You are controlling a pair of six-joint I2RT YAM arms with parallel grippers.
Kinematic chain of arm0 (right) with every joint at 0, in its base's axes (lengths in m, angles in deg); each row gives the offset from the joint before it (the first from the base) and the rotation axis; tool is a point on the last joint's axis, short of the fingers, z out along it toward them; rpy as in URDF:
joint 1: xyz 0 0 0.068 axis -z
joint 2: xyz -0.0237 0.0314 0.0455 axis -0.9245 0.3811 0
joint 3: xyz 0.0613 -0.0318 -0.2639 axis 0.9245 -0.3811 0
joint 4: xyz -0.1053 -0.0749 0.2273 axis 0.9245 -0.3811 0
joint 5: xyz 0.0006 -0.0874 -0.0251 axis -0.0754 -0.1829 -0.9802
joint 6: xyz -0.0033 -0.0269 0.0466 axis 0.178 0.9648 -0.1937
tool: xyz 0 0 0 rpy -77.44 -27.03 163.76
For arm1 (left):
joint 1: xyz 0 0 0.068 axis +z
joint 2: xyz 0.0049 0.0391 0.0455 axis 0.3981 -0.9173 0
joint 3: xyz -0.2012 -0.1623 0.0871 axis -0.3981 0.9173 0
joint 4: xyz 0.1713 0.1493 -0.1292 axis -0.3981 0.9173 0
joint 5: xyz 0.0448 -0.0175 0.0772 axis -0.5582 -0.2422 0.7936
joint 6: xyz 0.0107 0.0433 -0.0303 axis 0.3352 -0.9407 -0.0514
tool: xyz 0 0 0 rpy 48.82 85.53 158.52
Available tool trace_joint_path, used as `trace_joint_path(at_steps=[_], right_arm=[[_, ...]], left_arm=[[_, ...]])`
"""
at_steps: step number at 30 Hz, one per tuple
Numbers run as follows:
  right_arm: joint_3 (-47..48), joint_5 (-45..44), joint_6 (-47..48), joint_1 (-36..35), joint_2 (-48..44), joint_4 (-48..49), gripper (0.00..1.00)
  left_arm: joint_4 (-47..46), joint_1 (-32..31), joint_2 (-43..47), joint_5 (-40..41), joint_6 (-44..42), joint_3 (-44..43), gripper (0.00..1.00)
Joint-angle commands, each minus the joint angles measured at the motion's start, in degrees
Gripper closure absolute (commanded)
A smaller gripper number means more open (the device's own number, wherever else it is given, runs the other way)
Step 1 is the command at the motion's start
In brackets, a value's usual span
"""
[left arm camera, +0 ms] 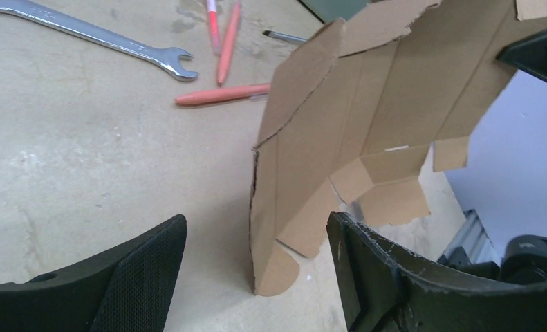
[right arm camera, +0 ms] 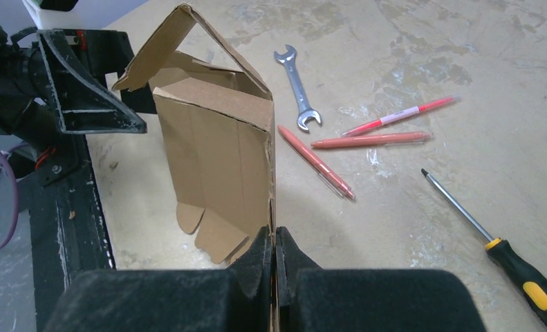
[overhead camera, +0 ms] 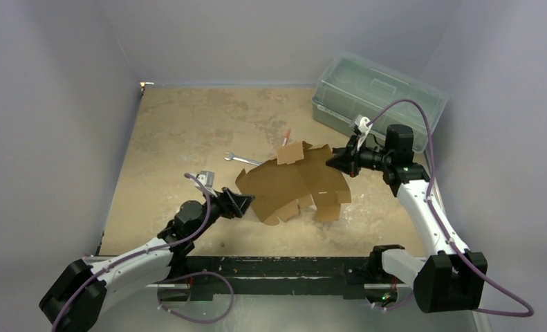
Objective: Fold the paper box
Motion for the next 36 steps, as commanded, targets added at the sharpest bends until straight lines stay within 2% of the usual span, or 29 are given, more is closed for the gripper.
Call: trace_joint_path(at_steps=[1,4,13,19,29,30,31,32,34,35,36], right_arm=[[-0.33,1.61,-0.53,0.28,-0.49,1.75,1.00],[-0.27,1.85,-0.55,0.28,-0.30,1.71,1.00],[-0.41,1.85,-0.53,0.28,-0.26,1.59,1.00],[-0.38,1.85,-0.51,0.24,-0.21,1.41,1.00],[-0.29,2.02,-0.36,0.28,0.31,1.00,1.00],[-0.32,2.02,-0.36,0.28,0.30,1.04,1.00],[-0.34,2.02,-0.36,0.28,0.32,1.01,1.00],[-0.26,2.02,-0.36,0.28,0.38,0.97,1.00],[-0.24,2.02,-0.12,0.28,0.41,0.82,1.00],[-0.03,2.10,0.20,0.24,0.41,0.44,1.00],[0.17,2.11,0.74,0.28,0.41,-0.08,0.95]], left_arm=[[8.92,0.35,3.09,6.04,-2.38,-4.09,0.26],[6.86,0.37,2.68,4.48,-2.23,-3.26,0.28],[-10.39,0.33,-7.12,0.38,-2.59,-1.23,0.43],[-12.62,0.34,-11.88,0.98,-3.82,-3.15,0.63],[-18.33,0.39,-18.53,1.09,-6.20,-5.18,0.65],[-19.48,0.36,-19.15,0.97,-6.55,-5.28,0.71],[-20.34,0.35,-19.42,0.70,-6.95,-5.46,0.83],[-20.56,0.35,-19.35,0.36,-7.70,-5.88,1.00],[-17.64,0.41,-17.70,-0.05,-9.16,-7.27,1.00],[-13.96,0.34,-16.09,-0.04,-10.17,-8.78,1.00],[-7.97,0.39,-13.91,0.05,-11.47,-10.98,1.00]])
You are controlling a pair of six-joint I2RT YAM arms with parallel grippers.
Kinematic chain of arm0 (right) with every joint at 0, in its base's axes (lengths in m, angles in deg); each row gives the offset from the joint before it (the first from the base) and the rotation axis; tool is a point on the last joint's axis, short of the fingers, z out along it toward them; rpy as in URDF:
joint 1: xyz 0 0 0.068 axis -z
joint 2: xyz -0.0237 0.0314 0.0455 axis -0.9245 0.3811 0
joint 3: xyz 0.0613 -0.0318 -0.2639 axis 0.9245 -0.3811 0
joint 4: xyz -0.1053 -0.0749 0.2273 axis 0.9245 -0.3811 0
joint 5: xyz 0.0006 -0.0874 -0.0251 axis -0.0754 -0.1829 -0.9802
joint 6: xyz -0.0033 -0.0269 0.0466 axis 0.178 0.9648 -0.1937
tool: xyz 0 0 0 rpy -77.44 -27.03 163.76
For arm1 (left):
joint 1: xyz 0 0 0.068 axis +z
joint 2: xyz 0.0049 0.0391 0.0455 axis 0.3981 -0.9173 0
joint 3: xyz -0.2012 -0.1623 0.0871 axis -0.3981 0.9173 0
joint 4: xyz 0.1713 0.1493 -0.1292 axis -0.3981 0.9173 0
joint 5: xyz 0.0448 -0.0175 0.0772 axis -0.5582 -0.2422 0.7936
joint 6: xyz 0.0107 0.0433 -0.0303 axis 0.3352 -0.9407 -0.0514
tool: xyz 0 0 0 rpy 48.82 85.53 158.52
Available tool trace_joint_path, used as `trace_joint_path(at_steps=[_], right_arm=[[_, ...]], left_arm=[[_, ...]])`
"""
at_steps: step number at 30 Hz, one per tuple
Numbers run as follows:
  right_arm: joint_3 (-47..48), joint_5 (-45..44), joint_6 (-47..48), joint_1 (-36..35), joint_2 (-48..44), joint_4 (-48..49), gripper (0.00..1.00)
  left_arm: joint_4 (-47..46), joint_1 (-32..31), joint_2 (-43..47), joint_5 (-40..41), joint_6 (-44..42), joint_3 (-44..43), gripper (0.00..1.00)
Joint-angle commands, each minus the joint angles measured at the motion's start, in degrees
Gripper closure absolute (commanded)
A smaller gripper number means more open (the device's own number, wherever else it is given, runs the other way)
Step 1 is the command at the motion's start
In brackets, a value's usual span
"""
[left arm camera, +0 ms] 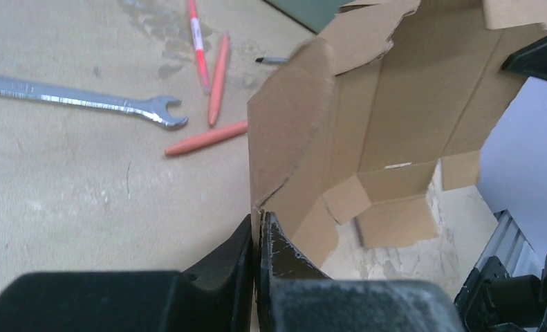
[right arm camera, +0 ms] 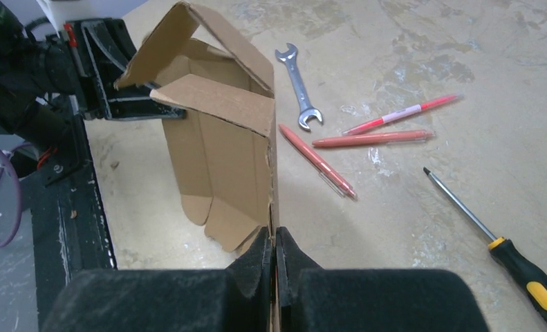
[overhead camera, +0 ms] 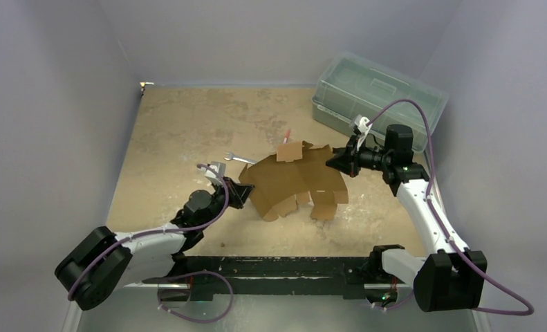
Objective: Fold the paper box
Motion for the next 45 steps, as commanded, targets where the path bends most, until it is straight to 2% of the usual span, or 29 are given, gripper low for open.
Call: trace_joint_path(at_steps=[1,5,9,11,13,18,21,23,26,32,40,45], right_arm=[[0.46,1.98,1.27,0.27,-0.03,-0.41,0.88],[2.52,0.55,4.83,0.28,-1.13,-3.40,0.55],[5.35,1.12,8.46,0.90,-2.62,-7.65,0.25],[6.11,1.36,9.65,1.47,-3.32,-8.76,0.15],[7.18,-0.11,10.79,1.60,-3.79,-9.36,0.10],[11.91,-1.64,14.27,1.60,-3.57,-10.80,0.05],[14.40,1.56,16.23,1.60,-2.60,-11.96,0.04],[15.75,4.94,20.72,1.51,-1.19,-14.55,0.04],[16.78,9.20,23.75,1.42,0.11,-15.46,0.04],[18.88,9.78,26.75,1.42,-0.43,-17.28,0.04],[20.58,10.30,34.54,1.69,-2.07,-26.28,0.03],[23.33,9.81,47.74,2.07,-2.91,-39.04,0.01]], left_arm=[[12.98,0.34,6.85,-0.49,-7.23,-8.98,1.00],[39.99,0.33,11.39,0.14,-14.64,-24.93,1.00],[58.03,0.33,9.65,-0.53,-22.23,-37.60,1.00],[63.97,0.36,7.26,-1.92,-26.80,-43.26,1.00],[70.32,0.33,4.32,-4.59,-31.34,-48.48,1.00],[77.97,0.36,-0.24,-9.38,-39.98,-56.69,1.00],[80.43,0.39,-1.31,-12.98,-43.54,-58.85,1.00],[82.72,0.40,-1.79,-16.10,-45.81,-60.45,1.00],[83.74,0.35,0.17,-20.78,-48.27,-61.32,1.00],[79.72,0.34,7.68,-24.58,-46.92,-57.03,1.00],[74.53,0.62,7.94,-27.09,-42.78,-48.68,1.00],[73.19,1.48,7.63,-27.58,-41.69,-45.82,1.00]])
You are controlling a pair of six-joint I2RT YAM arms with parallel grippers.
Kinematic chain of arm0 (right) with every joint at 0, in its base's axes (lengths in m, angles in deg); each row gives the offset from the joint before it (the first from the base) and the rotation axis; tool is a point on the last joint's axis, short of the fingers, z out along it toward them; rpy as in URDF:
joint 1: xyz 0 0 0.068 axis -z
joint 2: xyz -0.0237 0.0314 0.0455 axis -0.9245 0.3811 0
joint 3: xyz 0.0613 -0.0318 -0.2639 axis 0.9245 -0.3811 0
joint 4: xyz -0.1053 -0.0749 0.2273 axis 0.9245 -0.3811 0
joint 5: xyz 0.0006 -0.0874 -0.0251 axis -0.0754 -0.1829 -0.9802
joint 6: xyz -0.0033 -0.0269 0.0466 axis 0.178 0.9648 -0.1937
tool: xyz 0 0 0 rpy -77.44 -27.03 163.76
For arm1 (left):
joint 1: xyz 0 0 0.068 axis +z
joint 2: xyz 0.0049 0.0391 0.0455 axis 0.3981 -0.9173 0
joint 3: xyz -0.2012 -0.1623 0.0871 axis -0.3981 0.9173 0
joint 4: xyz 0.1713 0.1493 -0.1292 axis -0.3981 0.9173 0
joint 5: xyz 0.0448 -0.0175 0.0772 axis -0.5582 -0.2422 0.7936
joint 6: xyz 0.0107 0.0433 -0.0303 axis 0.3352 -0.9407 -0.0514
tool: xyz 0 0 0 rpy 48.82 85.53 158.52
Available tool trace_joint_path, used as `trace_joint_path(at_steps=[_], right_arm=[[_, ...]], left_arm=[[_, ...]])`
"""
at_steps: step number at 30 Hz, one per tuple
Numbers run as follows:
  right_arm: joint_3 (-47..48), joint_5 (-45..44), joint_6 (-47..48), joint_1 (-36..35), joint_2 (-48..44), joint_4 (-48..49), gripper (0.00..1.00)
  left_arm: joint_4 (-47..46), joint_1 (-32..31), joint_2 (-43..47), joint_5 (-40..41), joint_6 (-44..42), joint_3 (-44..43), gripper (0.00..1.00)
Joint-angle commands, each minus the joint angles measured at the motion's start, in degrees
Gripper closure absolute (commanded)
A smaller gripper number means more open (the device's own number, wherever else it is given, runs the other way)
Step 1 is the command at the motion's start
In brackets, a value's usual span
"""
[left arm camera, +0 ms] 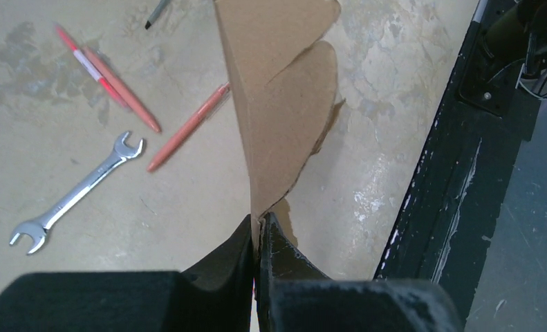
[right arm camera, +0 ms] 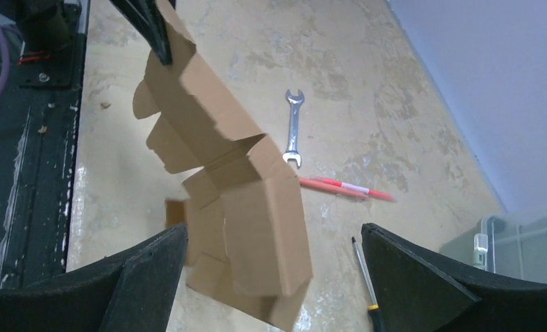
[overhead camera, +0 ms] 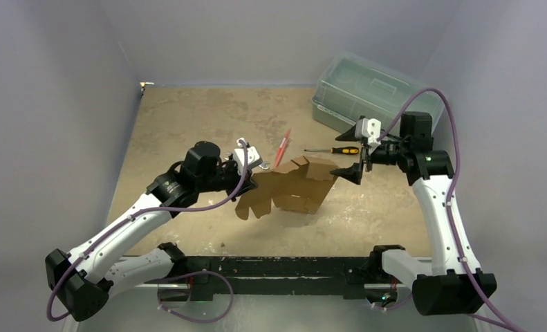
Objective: Fold the paper box
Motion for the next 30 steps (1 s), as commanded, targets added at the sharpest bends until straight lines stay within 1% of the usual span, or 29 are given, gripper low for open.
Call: trace_joint_path(at_steps=[1,3,5,7,14,20,24,30], right_arm=[[4.25,0.25,11.92,0.61,-1.42,-11.93,0.01],[3.39,-1.06,11.06,0.68,-1.38,-10.00,0.01],[1.22,-4.13,5.69,0.66,-0.93,-4.96,0.01],[-0.49,-5.00,3.82,0.62,-0.03,-2.29,0.01],[0.01,-5.81,4.89,-0.08,3.96,-3.29,0.01],[-4.09,-2.59,5.11,-0.56,3.51,-2.73,0.03],[-4.71,-3.02,4.60,-3.08,3.83,-2.18,0.04],[-5.91,-4.56,3.50,-3.86,3.45,-1.34,0.05]], left_arm=[[-4.11,1.01,0.53,-2.29,1.88,1.33,1.00],[-4.79,1.50,0.73,-1.98,1.83,2.31,1.00],[-5.37,1.85,0.83,-1.97,1.68,3.47,1.00],[-6.14,2.36,0.83,-2.45,1.54,4.30,1.00],[-7.48,4.65,0.74,-4.89,2.05,5.95,1.00],[-8.63,6.25,1.01,-6.88,2.88,6.68,1.00],[-9.24,7.08,0.84,-8.14,3.43,6.89,1.00],[-10.45,7.89,1.01,-8.88,5.31,7.74,1.00]])
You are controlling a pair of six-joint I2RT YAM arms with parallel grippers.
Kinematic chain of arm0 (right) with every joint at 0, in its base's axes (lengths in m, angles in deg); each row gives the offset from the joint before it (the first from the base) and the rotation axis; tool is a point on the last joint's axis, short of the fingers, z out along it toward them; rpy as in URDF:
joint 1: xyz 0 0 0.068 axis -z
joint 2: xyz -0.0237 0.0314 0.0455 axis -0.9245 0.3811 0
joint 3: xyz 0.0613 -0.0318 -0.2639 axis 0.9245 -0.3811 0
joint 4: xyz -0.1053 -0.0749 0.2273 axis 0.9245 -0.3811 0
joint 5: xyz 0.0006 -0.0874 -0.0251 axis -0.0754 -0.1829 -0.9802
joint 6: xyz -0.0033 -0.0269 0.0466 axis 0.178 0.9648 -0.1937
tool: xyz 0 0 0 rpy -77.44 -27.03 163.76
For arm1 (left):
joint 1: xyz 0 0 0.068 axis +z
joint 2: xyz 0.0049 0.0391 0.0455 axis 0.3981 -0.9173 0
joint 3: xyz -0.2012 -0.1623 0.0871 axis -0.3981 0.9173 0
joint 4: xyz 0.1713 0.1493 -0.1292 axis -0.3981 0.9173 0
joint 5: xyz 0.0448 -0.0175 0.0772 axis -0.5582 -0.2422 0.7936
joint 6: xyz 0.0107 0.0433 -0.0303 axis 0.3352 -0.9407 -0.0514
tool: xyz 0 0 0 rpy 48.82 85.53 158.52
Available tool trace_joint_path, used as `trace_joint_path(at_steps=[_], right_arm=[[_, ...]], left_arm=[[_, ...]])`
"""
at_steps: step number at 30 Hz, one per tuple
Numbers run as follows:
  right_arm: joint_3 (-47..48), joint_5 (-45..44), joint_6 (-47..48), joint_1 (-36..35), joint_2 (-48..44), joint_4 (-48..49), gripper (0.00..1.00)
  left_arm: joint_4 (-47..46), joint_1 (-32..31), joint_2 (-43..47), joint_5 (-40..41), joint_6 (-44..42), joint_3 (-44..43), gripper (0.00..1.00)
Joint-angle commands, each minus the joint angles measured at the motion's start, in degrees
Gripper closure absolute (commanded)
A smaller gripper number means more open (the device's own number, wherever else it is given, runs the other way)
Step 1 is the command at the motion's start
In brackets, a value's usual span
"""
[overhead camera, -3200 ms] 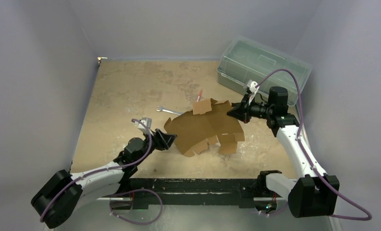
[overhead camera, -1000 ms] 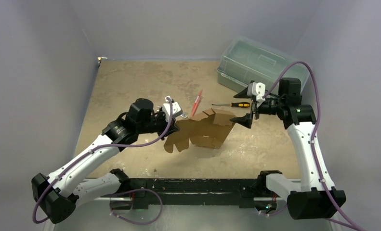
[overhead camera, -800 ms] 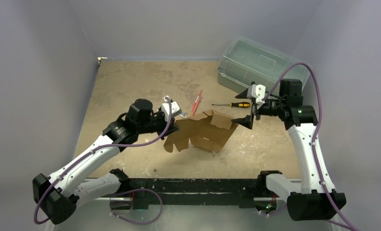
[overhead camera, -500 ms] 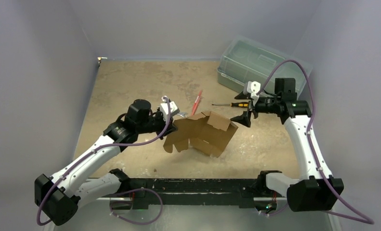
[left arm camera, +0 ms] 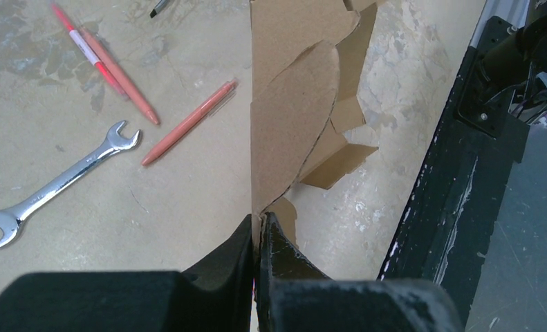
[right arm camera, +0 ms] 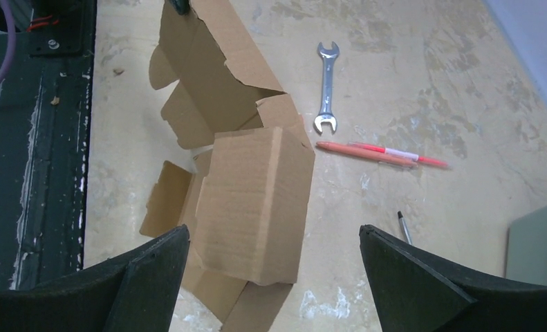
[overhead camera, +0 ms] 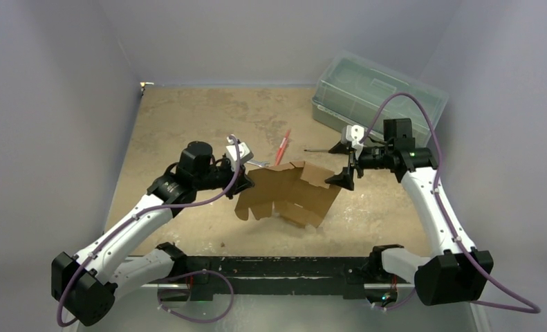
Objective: Fold the paper box
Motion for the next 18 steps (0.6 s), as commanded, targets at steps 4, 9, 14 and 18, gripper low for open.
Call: trace_joint_path(at_steps=[4,9,14,18], right_arm=[[-2.30,-3.40,-0.96,-0.40,-1.83,2.19,0.05],[-2.37,-3.96,-1.90,-0.38,-2.85,2.53,0.04],[-1.91,-2.21,-3.07,-0.27,-2.60,2.99,0.04],[-2.01,-1.44,-3.78,0.30,-3.39,3.06,0.03]], left_arm=[[-3.91,1.00,0.73,-1.41,2.15,1.24,1.00],[-4.32,1.03,-0.16,-1.26,5.84,1.20,1.00],[-5.38,1.00,0.27,0.12,8.52,2.22,1.00],[-6.21,1.01,0.79,1.43,9.60,3.06,1.00]])
